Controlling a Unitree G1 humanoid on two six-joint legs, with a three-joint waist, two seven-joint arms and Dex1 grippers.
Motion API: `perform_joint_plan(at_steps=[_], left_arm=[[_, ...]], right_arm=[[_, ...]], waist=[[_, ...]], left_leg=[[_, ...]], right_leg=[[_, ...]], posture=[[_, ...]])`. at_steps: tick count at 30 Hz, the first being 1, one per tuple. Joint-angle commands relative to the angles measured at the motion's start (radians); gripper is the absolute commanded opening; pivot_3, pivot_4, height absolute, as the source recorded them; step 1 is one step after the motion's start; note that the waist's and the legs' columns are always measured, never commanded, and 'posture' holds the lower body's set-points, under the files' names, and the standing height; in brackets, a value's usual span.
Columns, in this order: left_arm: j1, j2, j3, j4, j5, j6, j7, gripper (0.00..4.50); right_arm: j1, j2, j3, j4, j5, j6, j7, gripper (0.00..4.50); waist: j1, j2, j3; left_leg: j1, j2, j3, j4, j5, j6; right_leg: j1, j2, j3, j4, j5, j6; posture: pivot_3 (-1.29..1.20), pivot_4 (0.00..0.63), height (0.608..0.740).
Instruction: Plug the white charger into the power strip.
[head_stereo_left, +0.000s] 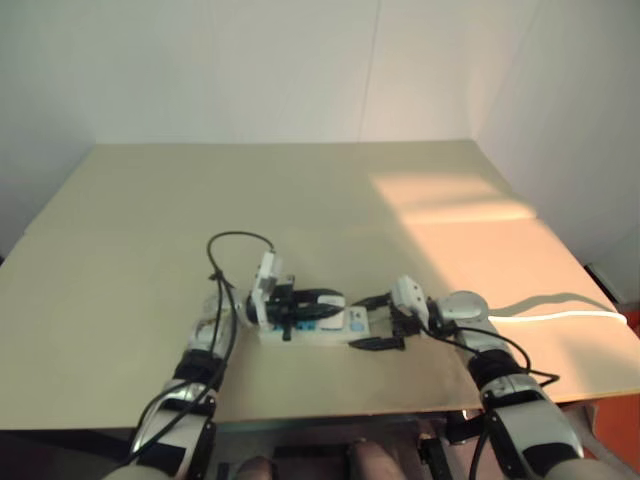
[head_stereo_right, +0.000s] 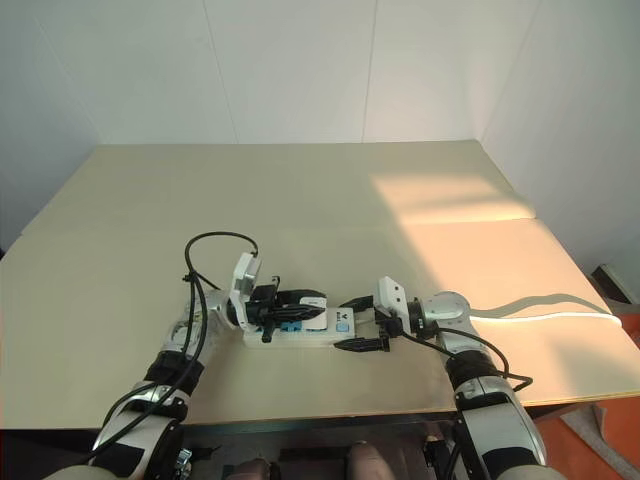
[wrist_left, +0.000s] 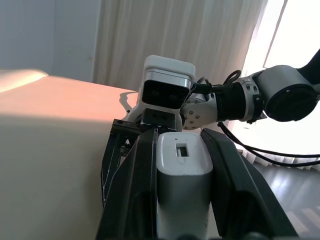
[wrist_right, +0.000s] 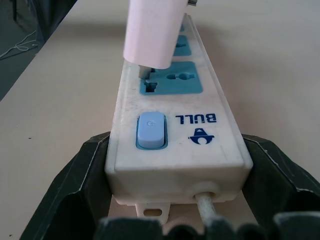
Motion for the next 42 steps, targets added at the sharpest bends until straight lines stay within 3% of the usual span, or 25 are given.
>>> perform_joint_plan(at_steps=[1,28,32,42], left_arm=[[0.024,0.007,-0.018,0.006,0.027,-0.014,-0.001,1.02],[-0.05,-0.022,-0.004,0.167,0.071,-0.105,0.0,1.02],[-0.044,-0.02,-0.016,0.173,0.081,-0.126,-0.025,1.02],[-0.005,0.013,-0.022,0.211,0.113,-0.216,-0.044,1.02]], right_arm=[[0.008,0.012,0.017,-0.017,-0.011,-0.009,0.0,3.43],[0.021,0.012,0.024,-0.023,-0.016,-0.008,-0.012,3.43],[0.022,0.011,0.025,-0.025,-0.013,-0.007,-0.013,3.43],[0.03,0.01,0.027,-0.036,-0.01,-0.004,-0.017,3.43]], waist=[[0.0,0.0,0.0],[0.0,0.001,0.0],[-0.001,0.001,-0.001],[-0.002,0.001,-0.001]], left_leg=[[0.0,0.0,0.0,0.0,0.0,0.0],[0.004,0.0,0.0,0.0,0.0,0.0],[0.006,0.0,0.0,0.0,0.0,0.0],[0.006,0.001,0.0,-0.001,0.0,0.0]], right_leg=[[0.0,0.0,0.0,0.0,0.0,0.0],[0.004,0.0,0.0,0.0,0.0,0.0],[0.007,0.0,0.0,-0.001,-0.004,0.007],[0.007,0.001,0.0,-0.001,-0.005,0.007]], posture=[[0.0,0.15,0.74],[0.0,0.15,0.74],[0.0,0.15,0.74],[0.0,0.15,0.74]])
